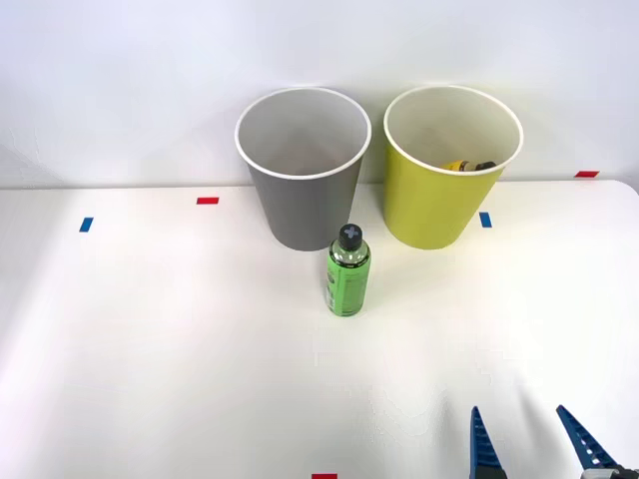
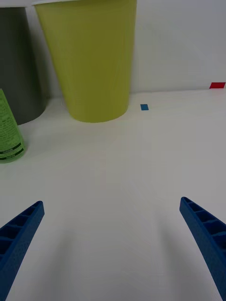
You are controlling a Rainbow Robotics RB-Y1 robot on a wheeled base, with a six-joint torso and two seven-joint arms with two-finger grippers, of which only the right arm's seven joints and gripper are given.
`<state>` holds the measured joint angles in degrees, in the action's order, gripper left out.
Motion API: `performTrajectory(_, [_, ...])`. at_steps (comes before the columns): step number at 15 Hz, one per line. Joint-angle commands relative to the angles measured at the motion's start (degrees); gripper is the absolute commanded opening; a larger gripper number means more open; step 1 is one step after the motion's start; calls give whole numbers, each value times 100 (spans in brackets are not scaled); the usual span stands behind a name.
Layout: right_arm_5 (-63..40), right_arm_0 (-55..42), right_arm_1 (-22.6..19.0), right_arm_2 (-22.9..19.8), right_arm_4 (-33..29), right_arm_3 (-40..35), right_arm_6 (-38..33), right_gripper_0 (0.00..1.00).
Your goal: Put cans in the gray bin, plastic bottles in the light green bin
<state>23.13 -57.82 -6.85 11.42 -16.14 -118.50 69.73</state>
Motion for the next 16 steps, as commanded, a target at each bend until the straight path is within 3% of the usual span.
performTrajectory(1, [1168,227,87,-53,41,697,-39,100])
performTrajectory(7, [1660,245,298,0,-539,890,251,100])
performTrajectory(16, [1669,87,307,53,-442,881,357,100])
